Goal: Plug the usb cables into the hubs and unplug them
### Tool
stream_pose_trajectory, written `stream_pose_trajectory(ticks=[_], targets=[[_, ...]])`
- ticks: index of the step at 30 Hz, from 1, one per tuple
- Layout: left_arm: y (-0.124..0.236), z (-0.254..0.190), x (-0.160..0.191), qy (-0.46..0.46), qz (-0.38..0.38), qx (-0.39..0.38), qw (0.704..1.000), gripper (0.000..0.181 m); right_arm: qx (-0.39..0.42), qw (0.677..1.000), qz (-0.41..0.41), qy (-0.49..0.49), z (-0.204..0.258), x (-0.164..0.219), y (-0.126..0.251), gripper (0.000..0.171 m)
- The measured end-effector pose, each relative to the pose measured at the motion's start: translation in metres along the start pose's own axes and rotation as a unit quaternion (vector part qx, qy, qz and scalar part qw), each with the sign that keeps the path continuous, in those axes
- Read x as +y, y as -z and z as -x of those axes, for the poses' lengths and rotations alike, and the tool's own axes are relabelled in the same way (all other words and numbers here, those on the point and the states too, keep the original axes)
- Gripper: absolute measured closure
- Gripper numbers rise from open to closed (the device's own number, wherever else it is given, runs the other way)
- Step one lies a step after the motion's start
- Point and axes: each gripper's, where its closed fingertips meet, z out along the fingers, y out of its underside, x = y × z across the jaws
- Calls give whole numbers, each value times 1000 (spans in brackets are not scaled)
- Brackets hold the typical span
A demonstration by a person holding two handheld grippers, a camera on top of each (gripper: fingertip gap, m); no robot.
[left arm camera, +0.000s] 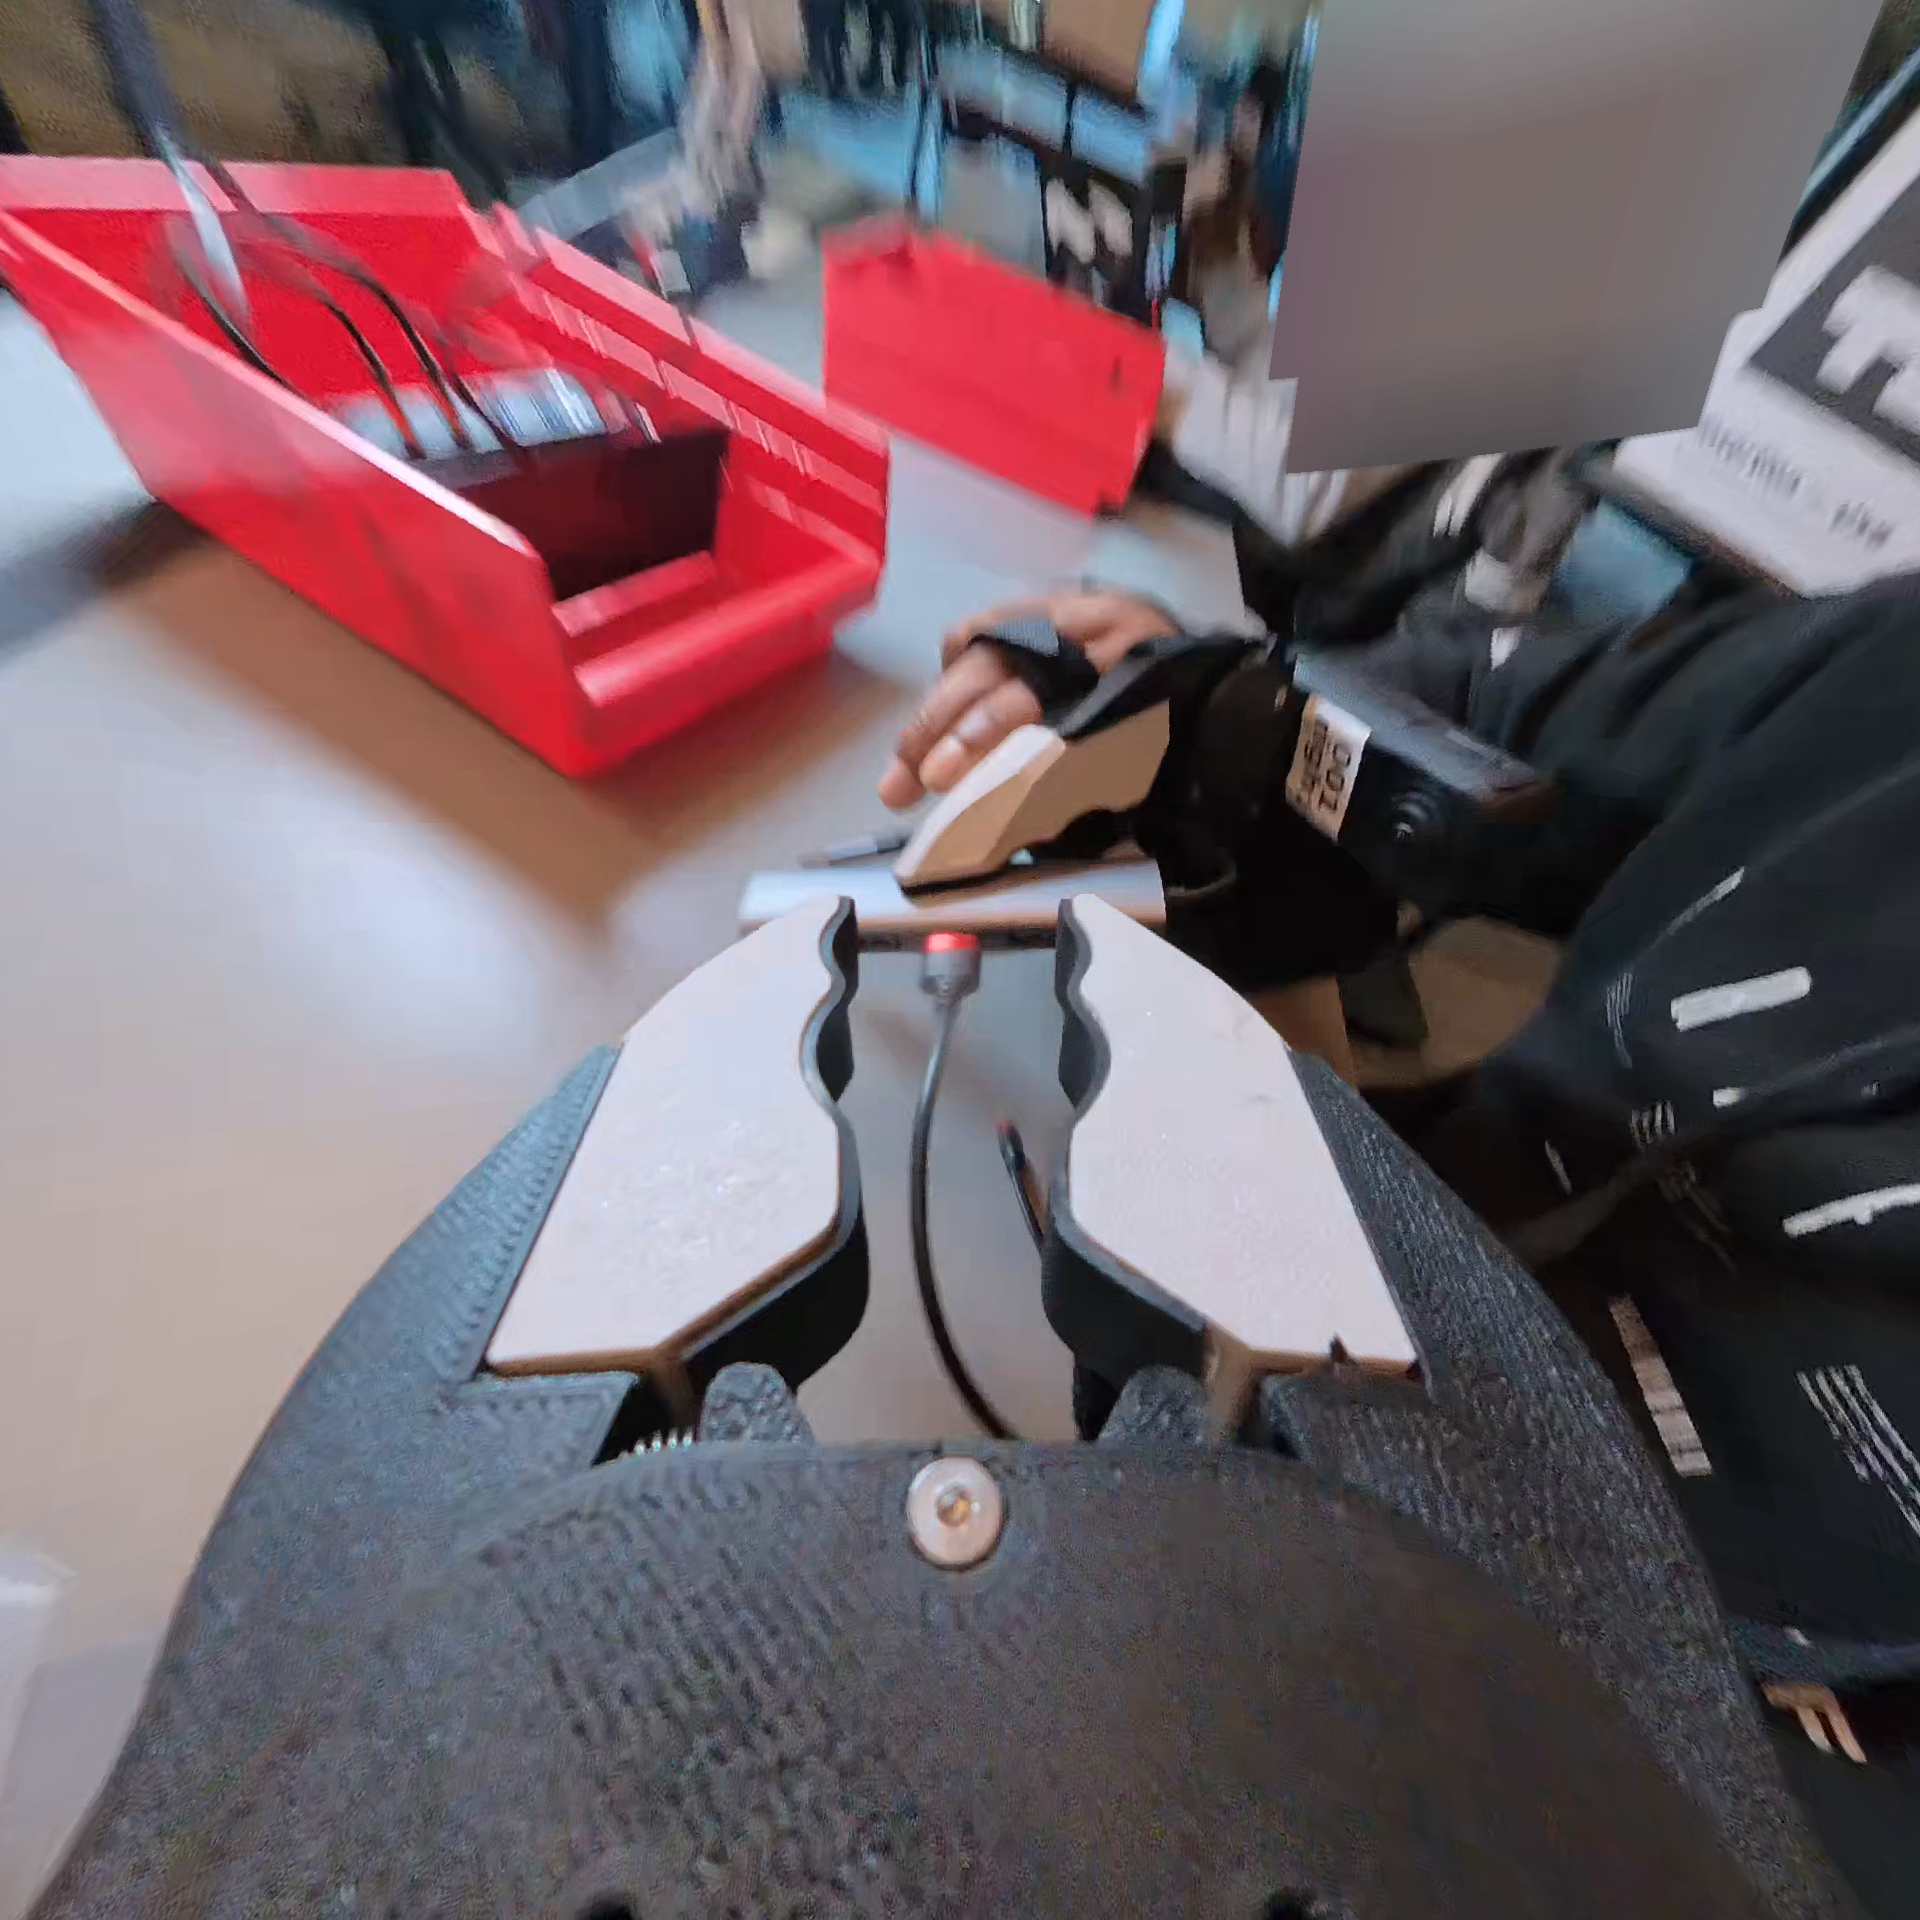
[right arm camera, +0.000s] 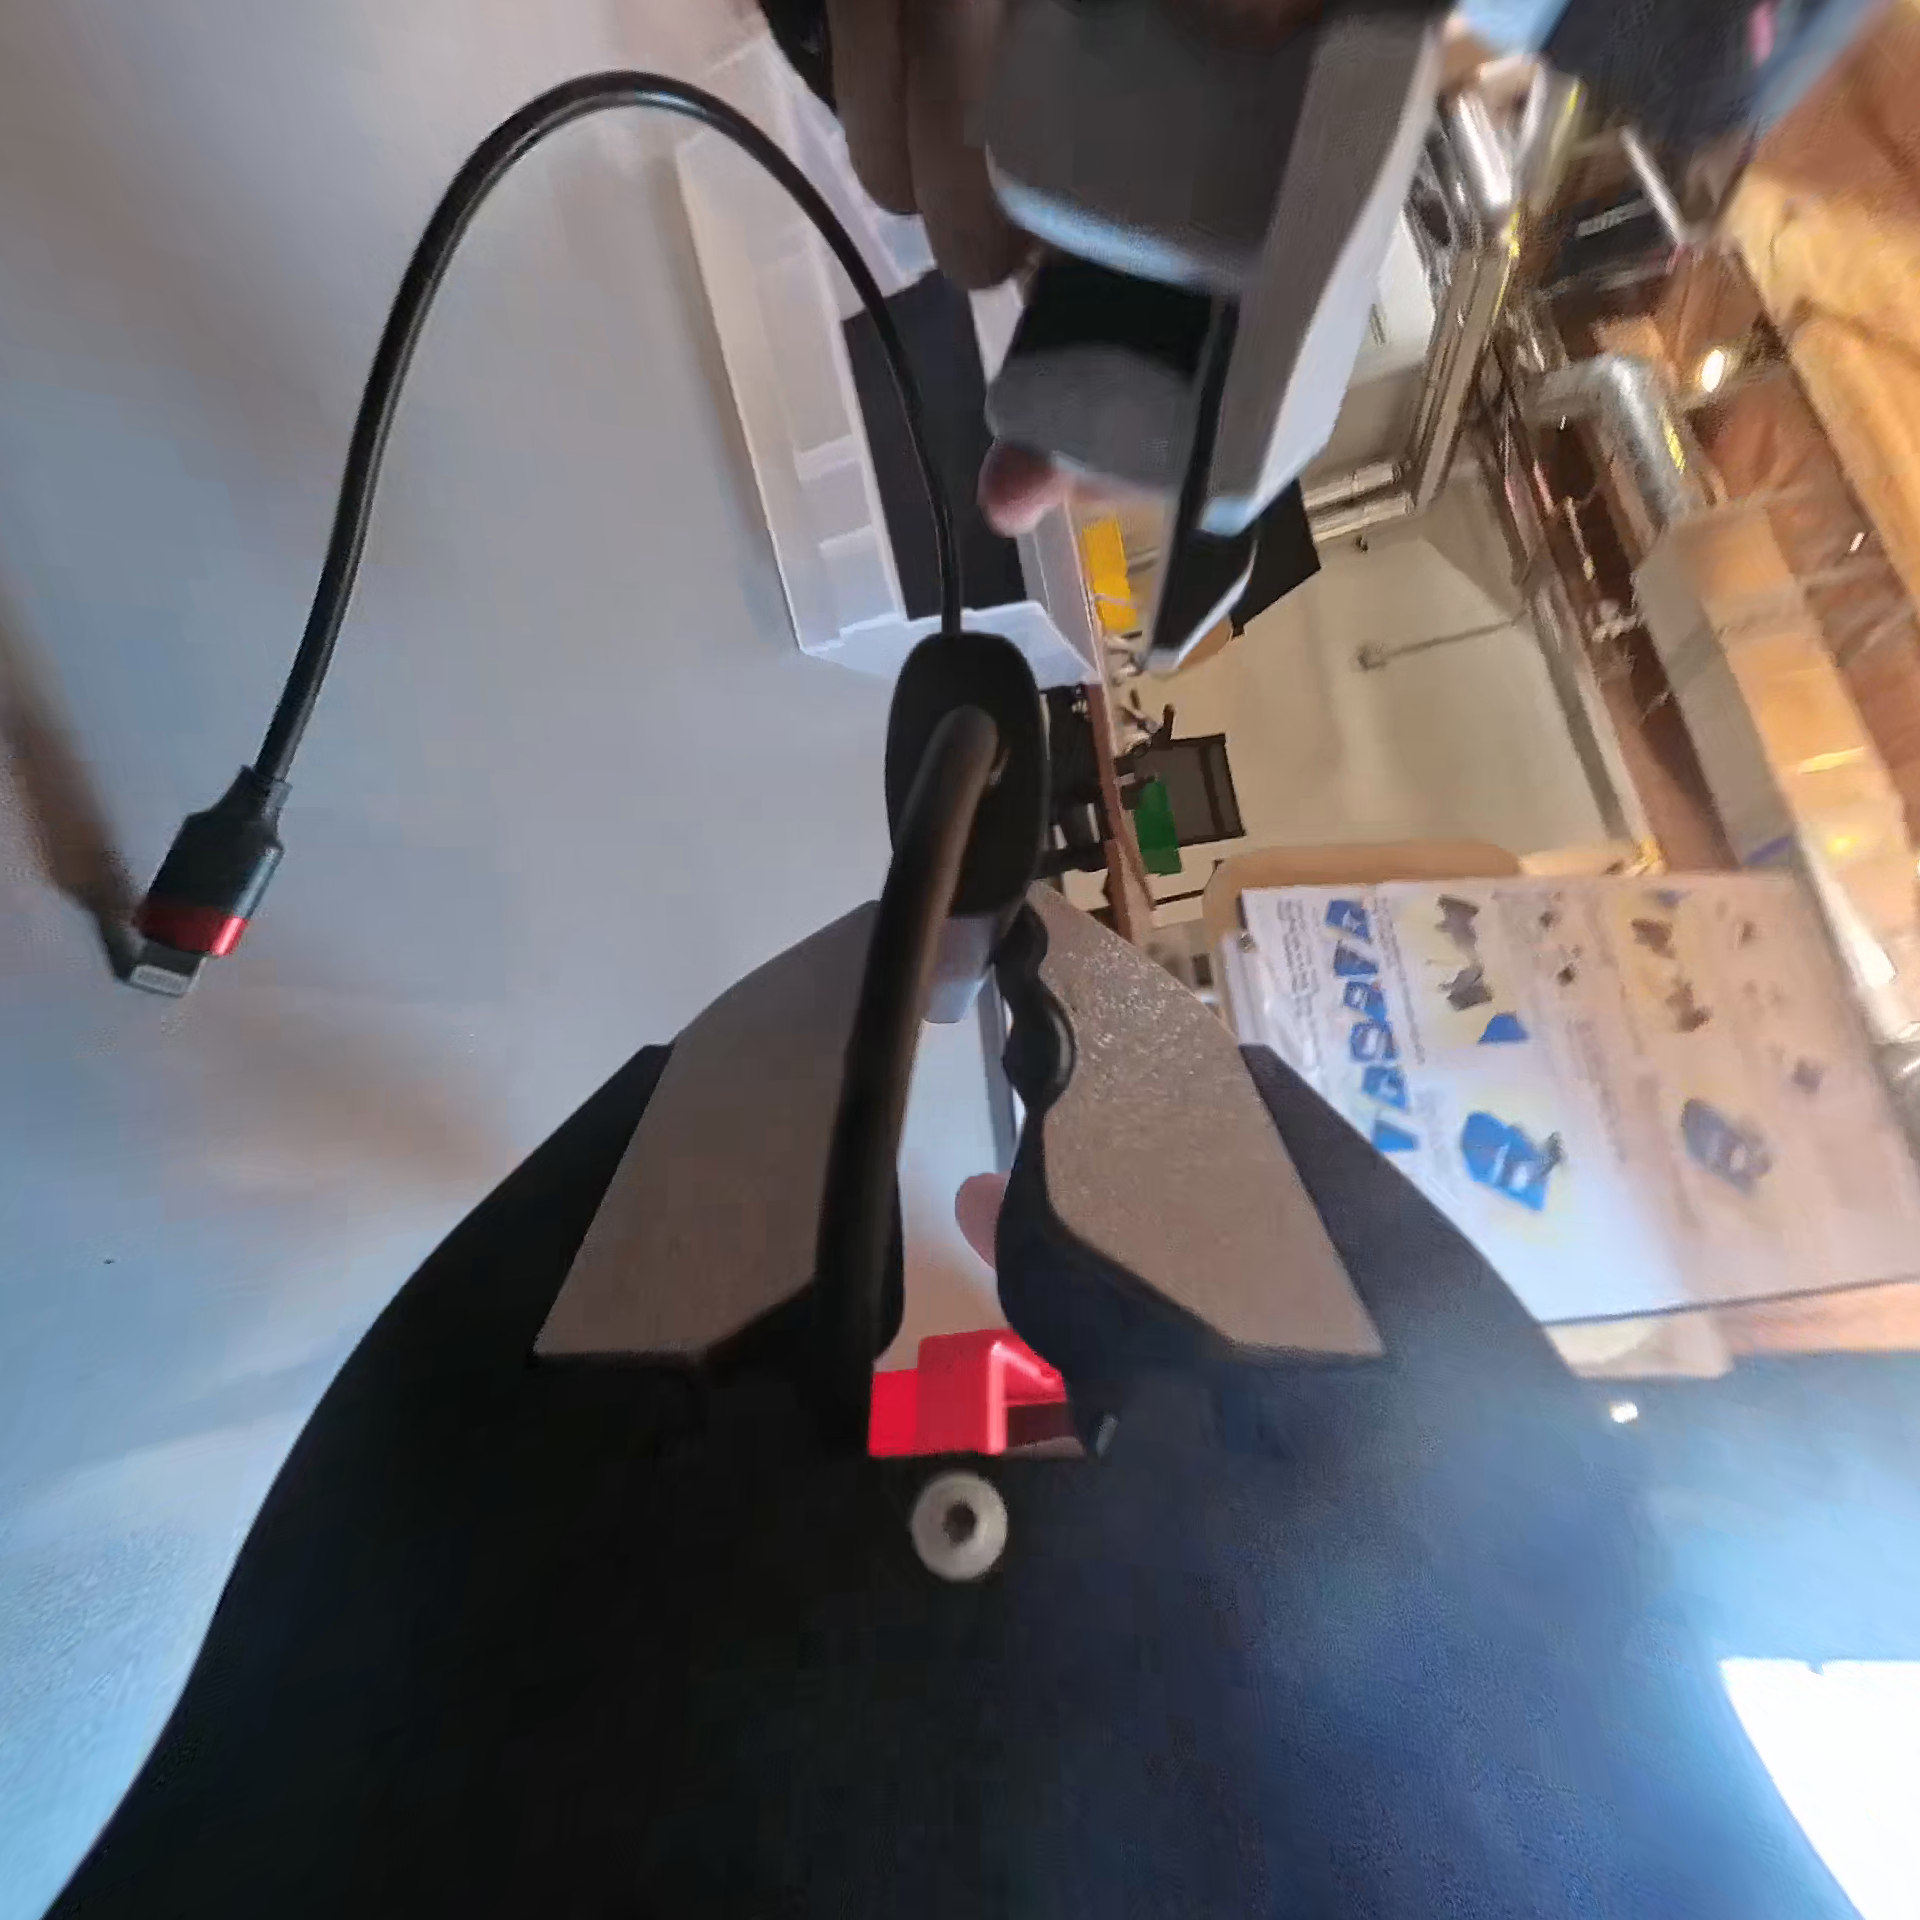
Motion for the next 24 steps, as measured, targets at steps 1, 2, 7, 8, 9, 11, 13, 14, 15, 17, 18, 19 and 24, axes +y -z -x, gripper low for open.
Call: stream_pose_trajectory(ticks=[1,2,7,8,9,11,13,14,15,17,18,19,24], targets=[[12,5,-13,-3,-46,-8,999,144,2,999,-2,-32,-6,2,3,155],[24,12,-23,-1,-89,-17,996,145,1,997,-7,-70,-12,3,6,154],[55,54,-22,75,-172,-49,981,148,-8,949,-55,-309,-50,1,24,154],[55,60,-16,75,-167,-64,981,149,-6,935,-60,-348,-59,3,28,154],[53,62,-11,71,-160,-74,982,149,-2,924,-56,-379,-69,8,33,154],[45,60,-3,60,-143,-80,985,149,3,909,-29,-417,-92,24,40,154],[34,54,4,43,-123,-80,988,149,12,899,8,-437,-119,48,48,154],[29,52,8,32,-115,-84,989,149,15,894,29,-446,-133,62,51,154],[24,50,12,19,-106,-91,990,149,20,890,49,-454,-149,77,53,154],[16,50,20,-8,-87,-114,990,148,29,881,89,-464,-179,109,55,154],[13,51,24,-21,-79,-125,989,148,35,879,108,-463,-195,126,55,155],[12,52,27,-31,-74,-137,987,148,36,879,133,-457,-209,143,54,155],[8,53,44,-28,-59,-153,986,148,-22,846,350,-402,-241,250,55,155]])
